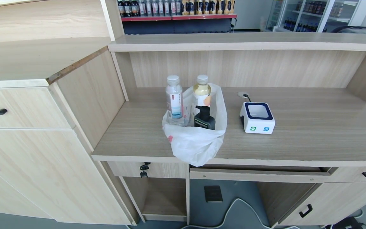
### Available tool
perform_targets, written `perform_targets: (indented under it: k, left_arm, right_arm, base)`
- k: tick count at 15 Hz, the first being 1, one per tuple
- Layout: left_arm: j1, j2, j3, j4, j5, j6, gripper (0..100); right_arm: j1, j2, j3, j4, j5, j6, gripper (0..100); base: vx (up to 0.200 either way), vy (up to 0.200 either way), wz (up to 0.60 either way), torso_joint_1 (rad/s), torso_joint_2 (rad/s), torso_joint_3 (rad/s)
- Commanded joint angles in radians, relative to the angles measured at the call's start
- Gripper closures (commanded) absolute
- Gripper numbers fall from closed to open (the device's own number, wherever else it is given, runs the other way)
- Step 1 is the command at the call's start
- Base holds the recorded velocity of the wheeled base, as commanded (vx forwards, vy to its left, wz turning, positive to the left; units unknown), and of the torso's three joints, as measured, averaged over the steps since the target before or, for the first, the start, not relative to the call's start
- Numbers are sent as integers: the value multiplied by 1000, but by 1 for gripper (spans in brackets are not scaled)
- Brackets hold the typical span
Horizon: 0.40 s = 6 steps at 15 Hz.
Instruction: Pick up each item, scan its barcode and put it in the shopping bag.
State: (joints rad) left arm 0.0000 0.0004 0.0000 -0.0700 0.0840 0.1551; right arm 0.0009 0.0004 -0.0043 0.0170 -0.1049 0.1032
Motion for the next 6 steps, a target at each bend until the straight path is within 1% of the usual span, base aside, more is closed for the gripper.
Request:
perform_targets:
  k: [1,6]
  left_arm:
    - [0,0,0,-1,0,0,0]
    - [0,0,0,-1,0,0,0]
  right_arm:
    - [1,0,0,1,-1,1,0]
    - [1,0,0,1,1,-3,0]
  base:
    - [0,0,0,0,0,0]
    - [0,0,0,0,0,0]
